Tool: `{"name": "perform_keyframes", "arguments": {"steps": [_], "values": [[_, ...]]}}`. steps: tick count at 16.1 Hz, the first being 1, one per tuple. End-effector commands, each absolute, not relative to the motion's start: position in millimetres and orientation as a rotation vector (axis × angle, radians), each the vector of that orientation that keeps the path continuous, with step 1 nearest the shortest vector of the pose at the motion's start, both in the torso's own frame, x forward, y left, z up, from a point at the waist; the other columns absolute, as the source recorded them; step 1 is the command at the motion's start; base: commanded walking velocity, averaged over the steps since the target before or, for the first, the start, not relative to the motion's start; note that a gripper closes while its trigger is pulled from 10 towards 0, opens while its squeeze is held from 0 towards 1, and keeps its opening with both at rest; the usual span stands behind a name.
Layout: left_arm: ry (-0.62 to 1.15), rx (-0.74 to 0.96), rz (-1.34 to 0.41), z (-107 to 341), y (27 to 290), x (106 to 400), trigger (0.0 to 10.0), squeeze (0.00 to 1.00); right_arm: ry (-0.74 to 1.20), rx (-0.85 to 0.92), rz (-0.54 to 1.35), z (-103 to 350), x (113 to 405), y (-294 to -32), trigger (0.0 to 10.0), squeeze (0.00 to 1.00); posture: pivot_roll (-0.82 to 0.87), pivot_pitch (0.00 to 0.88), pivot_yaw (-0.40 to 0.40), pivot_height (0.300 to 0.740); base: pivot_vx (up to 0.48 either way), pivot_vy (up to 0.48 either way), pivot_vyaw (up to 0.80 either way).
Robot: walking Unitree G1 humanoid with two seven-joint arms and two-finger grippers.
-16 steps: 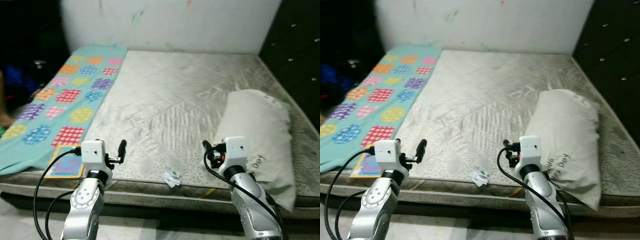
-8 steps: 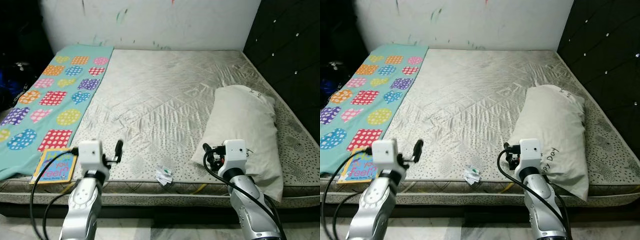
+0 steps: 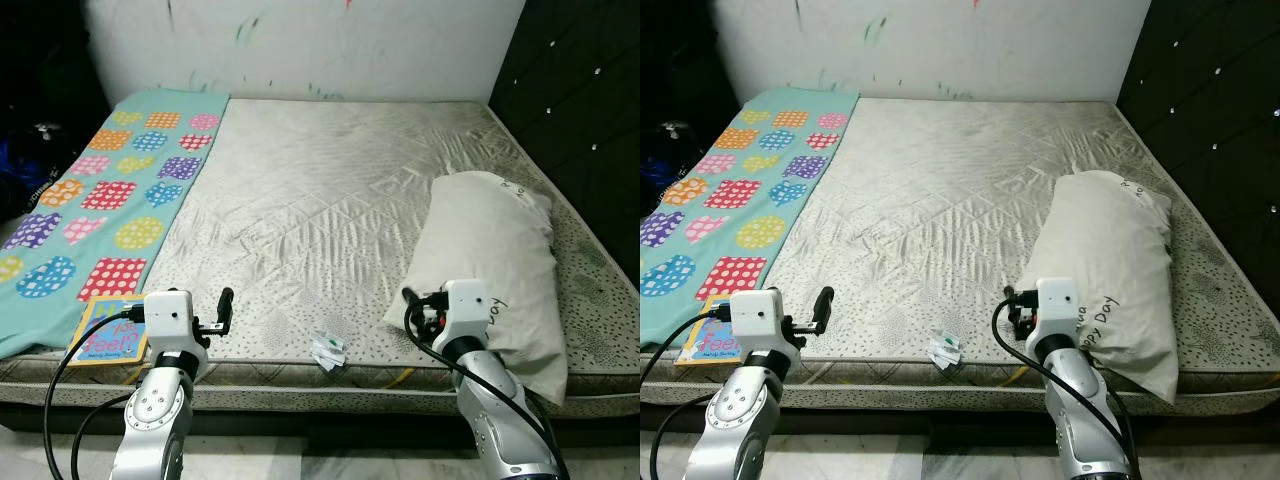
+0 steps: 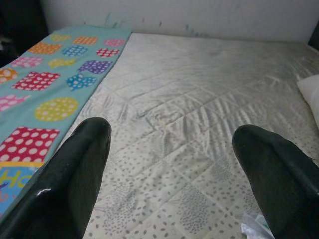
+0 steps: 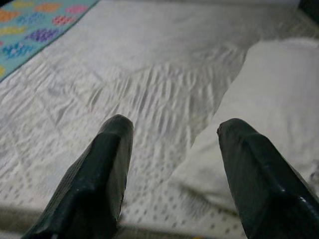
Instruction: Clean up the room
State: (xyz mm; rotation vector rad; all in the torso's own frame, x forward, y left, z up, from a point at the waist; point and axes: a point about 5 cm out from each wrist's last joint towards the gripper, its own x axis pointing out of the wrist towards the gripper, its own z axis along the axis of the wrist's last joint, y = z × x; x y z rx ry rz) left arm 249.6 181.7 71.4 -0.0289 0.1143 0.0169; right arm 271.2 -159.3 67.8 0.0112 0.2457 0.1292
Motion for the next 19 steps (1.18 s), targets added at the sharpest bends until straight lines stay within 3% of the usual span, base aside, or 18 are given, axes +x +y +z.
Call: {"name": "perform_keyframes", "arguments": {"steps": [1,4,6,9,12,17,19], "values": [[0.111,-0.001,0.024,75.5,193.3,244.7,10.0,0.0,0.254,0.007,0.17,71.1,263.9,-161.3,10.0,0.0,-0.12,0.0,-0.01,0.74,0.0,0.0,0.0],[0.151,0.036,0.072,68.1,220.5,229.3,10.0,0.0,0.259,-0.04,0.138,74.1,256.2,-187.2,10.0,0.0,-0.12,0.0,-0.014,0.74,0.0,0.0,0.0],[0.149,0.032,0.088,68.5,222.0,227.9,10.0,0.0,0.26,-0.057,0.104,73.5,260.7,-196.1,10.0,0.0,-0.13,0.0,-0.016,0.74,0.0,0.0,0.0],[0.127,0.003,0.067,73.4,208.7,229.5,10.0,0.0,0.251,-0.076,0.129,76.1,265.1,-187.1,10.0,0.0,-0.12,0.0,-0.02,0.74,0.0,0.0,0.0],[0.15,-0.016,0.068,70.3,212.1,220.2,10.0,0.0,0.278,-0.095,0.145,68.9,255.4,-186.5,10.0,0.0,-0.12,0.0,-0.022,0.74,0.0,0.0,0.0],[0.17,-0.019,0.08,66.9,213.7,224.1,10.0,0.0,0.305,-0.123,0.063,63.7,252.0,-192.4,10.0,0.0,-0.13,0.0,-0.018,0.74,0.0,0.0,0.0],[0.169,-0.018,0.081,67.5,213.3,225.0,10.0,0.0,0.294,-0.04,-0.014,65.8,252.6,-196.0,10.0,0.0,-0.13,0.0,-0.014,0.74,0.0,0.0,0.0]]}}
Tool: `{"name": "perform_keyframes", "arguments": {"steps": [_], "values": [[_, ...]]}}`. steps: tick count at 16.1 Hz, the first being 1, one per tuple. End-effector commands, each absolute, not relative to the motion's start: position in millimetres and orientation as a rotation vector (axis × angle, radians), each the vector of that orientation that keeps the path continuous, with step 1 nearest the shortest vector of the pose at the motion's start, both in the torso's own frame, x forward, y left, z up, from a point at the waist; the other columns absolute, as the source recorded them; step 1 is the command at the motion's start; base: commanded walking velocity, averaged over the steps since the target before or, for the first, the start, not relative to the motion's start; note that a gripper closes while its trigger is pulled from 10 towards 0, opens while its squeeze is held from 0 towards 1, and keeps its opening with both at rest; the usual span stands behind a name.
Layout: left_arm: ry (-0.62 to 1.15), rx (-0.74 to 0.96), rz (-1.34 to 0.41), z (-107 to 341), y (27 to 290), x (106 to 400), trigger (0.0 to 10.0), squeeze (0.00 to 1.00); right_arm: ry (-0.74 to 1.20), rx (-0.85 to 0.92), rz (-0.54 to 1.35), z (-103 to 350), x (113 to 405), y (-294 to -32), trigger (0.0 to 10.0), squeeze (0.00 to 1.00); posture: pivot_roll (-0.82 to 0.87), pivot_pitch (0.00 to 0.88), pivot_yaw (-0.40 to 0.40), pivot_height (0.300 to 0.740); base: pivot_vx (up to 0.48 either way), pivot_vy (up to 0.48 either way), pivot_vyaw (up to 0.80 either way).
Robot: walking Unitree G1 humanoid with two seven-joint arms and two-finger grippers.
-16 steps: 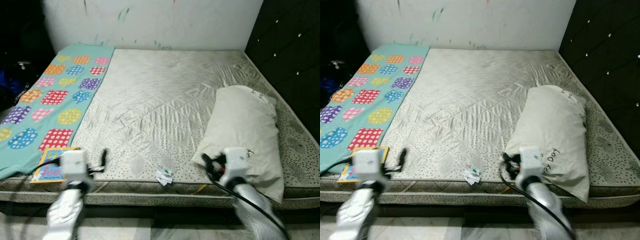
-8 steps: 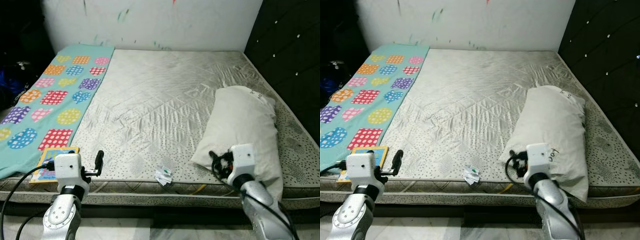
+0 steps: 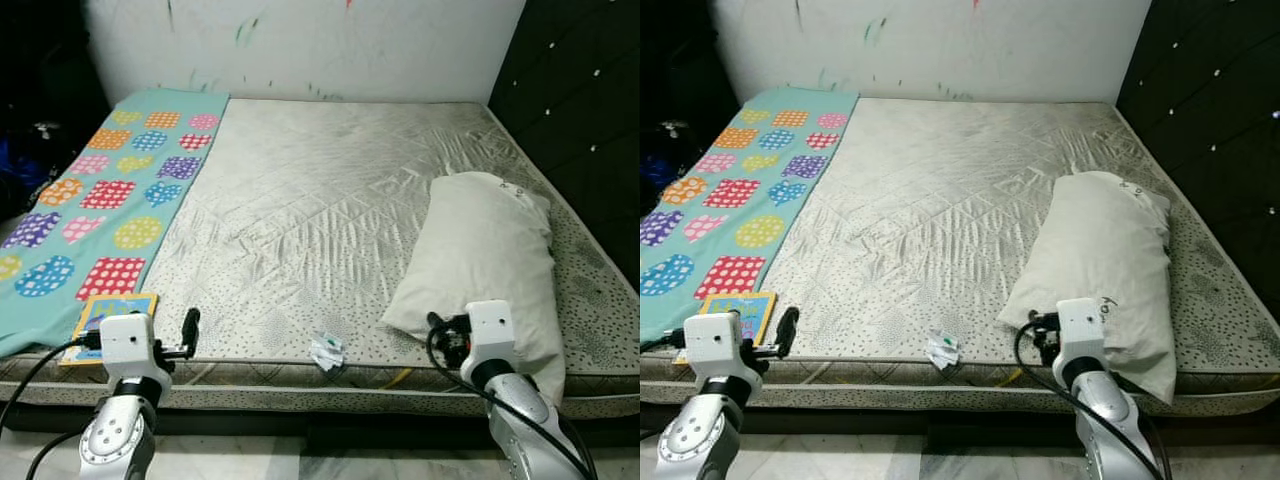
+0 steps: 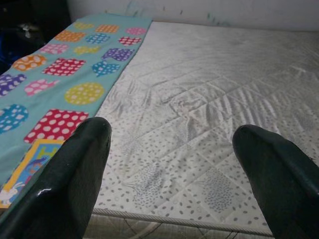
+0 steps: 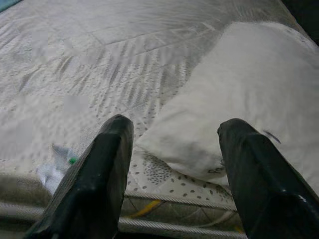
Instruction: Clean up the room
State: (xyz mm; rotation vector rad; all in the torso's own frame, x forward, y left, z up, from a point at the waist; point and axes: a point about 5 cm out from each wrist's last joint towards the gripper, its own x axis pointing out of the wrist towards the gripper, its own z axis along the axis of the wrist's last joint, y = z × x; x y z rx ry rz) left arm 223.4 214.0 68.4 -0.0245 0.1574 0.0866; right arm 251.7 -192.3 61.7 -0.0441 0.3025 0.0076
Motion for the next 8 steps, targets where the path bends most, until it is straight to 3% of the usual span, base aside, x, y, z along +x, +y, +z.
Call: {"name": "perform_keyframes", "arguments": {"steps": [1,8], "values": [[0.169,-0.018,0.081,67.6,213.1,225.3,10.0,0.0,0.291,-0.018,-0.025,66.6,253.0,-196.0,10.0,0.0,-0.13,0.0,-0.014,0.74,0.0,0.0,0.0],[0.171,-0.035,0.049,68.2,206.4,230.0,10.0,0.0,0.329,-0.003,-0.046,60.5,251.4,-193.5,10.0,0.0,-0.14,0.0,-0.005,0.74,0.0,0.0,0.0]]}}
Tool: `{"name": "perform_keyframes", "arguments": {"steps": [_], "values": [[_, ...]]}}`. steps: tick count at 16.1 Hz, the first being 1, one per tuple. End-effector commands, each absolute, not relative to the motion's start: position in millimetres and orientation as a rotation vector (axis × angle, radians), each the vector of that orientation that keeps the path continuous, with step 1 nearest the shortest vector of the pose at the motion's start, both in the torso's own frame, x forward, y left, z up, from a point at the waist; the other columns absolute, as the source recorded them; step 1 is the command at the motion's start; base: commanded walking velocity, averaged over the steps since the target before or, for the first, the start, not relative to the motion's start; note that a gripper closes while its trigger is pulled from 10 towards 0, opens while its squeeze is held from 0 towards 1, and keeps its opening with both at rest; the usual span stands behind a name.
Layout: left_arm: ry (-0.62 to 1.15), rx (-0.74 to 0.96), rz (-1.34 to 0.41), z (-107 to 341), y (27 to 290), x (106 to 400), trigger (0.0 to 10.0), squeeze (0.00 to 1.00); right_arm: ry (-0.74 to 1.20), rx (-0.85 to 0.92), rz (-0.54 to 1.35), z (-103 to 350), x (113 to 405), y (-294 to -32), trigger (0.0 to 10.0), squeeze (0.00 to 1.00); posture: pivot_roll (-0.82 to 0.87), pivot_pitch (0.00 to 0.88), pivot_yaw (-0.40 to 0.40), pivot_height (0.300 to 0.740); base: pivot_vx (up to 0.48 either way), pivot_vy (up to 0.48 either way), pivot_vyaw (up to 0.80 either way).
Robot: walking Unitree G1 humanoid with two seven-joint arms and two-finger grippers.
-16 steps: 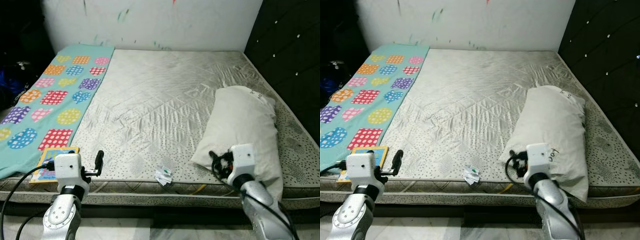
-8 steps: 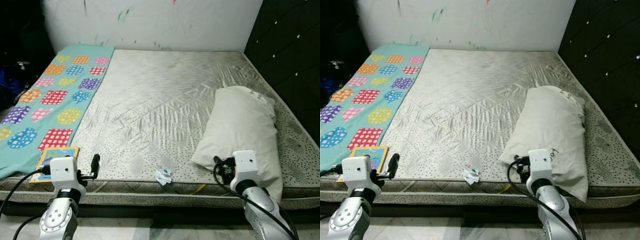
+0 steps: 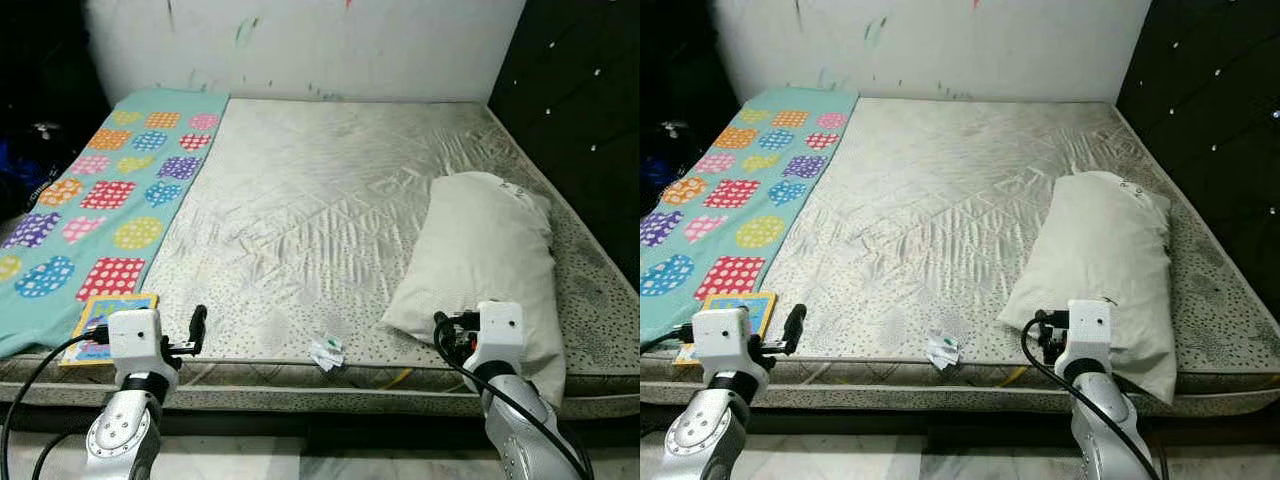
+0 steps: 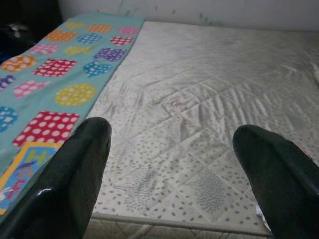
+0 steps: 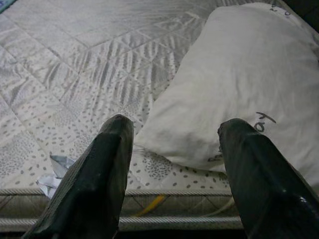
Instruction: Clean up the room
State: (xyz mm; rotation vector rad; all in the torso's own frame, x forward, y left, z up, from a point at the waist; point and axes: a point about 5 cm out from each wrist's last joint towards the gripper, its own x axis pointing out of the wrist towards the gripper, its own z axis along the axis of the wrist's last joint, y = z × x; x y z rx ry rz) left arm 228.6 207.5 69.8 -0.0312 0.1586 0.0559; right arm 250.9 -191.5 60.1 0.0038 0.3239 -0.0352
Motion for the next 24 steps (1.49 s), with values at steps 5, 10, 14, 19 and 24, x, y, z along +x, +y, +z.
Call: {"name": "perform_keyframes", "arguments": {"steps": [5,10,14,19,24], "values": [[0.184,-0.038,0.029,67.2,203.8,231.6,10.0,0.0,0.272,0.005,-0.041,67.7,253.1,-191.2,10.0,0.0,-0.13,0.0,-0.007,0.74,0.0,0.0,0.0],[0.149,-0.033,0.054,71.1,202.5,234.6,10.0,0.0,0.223,0.042,-0.028,74.4,258.1,-184.6,10.0,0.0,-0.13,0.0,-0.011,0.74,0.0,0.0,0.0],[0.152,-0.038,0.057,70.2,201.8,235.2,10.0,0.0,0.233,0.053,-0.027,71.6,258.7,-185.5,10.0,0.0,-0.13,0.0,-0.016,0.74,0.0,0.0,0.0],[0.153,-0.038,0.057,70.0,202.0,236.3,10.0,0.0,0.237,0.058,-0.023,71.0,259.5,-184.5,10.0,0.0,-0.13,0.0,-0.013,0.74,0.0,0.0,0.0],[0.159,-0.038,0.055,69.1,202.1,237.0,10.0,0.0,0.239,0.057,-0.018,70.7,259.9,-183.9,10.0,0.0,-0.13,0.0,-0.011,0.74,0.0,0.0,0.0]]}}
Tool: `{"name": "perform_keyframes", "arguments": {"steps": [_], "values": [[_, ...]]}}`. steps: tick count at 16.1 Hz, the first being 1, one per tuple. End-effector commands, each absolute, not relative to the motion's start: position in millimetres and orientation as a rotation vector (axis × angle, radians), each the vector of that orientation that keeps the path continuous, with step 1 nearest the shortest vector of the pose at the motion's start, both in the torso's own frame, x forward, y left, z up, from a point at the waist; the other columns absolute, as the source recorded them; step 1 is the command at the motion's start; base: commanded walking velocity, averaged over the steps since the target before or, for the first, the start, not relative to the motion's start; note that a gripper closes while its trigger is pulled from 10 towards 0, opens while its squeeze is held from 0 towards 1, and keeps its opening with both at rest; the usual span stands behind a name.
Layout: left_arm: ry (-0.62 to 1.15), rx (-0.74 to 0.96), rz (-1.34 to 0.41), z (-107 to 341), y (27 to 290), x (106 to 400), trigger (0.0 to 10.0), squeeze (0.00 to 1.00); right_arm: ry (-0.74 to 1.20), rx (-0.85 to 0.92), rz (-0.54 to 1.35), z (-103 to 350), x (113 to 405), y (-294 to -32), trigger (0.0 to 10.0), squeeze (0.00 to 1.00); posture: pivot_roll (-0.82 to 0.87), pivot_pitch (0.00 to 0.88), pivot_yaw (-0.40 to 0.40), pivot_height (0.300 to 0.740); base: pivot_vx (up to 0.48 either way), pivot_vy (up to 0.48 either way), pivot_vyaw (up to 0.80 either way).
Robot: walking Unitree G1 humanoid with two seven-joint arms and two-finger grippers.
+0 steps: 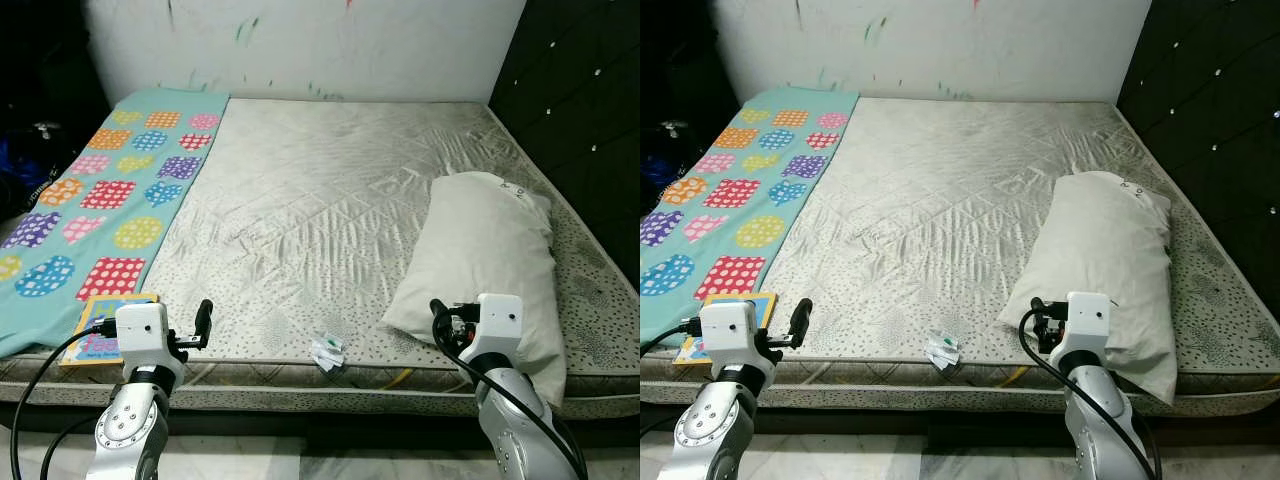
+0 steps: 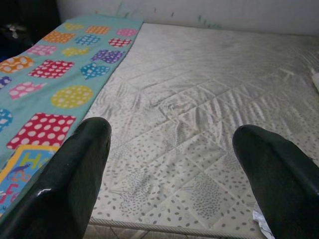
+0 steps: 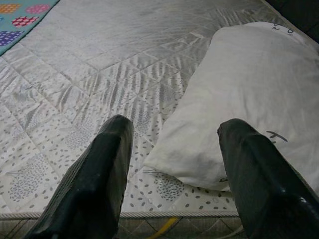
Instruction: Clean up the room
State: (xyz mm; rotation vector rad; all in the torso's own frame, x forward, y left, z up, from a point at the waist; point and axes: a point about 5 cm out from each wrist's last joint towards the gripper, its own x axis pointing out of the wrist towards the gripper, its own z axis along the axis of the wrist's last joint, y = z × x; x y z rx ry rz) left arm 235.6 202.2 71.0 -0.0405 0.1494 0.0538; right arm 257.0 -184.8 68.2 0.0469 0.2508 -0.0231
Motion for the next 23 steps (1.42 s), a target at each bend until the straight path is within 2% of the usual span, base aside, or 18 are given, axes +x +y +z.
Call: {"name": "perform_keyframes", "arguments": {"steps": [1,4,8,15,23], "values": [[0.16,-0.039,0.055,69.2,202.1,237.4,10.0,0.0,0.239,0.056,-0.017,70.9,260.2,-183.7,10.0,0.0,-0.13,0.0,-0.011,0.74,0.0,0.0,0.0],[0.161,-0.038,0.055,69.3,202.0,237.8,10.0,0.0,0.24,0.055,-0.016,71.1,260.4,-183.4,10.0,0.0,-0.13,0.0,-0.01,0.74,0.0,0.0,0.0],[0.163,-0.039,0.056,68.6,202.1,238.3,10.0,0.0,0.229,0.042,-0.01,72.7,260.6,-182.6,10.0,0.0,-0.13,0.0,-0.01,0.718,0.0,0.0,0.0],[0.164,-0.036,0.055,68.6,201.9,239.8,10.0,0.0,0.231,0.042,-0.003,72.6,261.7,-181.4,10.0,0.0,-0.14,0.0,-0.009,0.659,0.0,0.0,0.0],[0.16,-0.035,0.058,68.7,201.9,242.0,10.0,0.0,0.228,0.042,0.008,72.5,264.0,-179.8,10.0,0.0,-0.14,0.0,-0.007,0.569,0.0,0.0,0.0]]}}
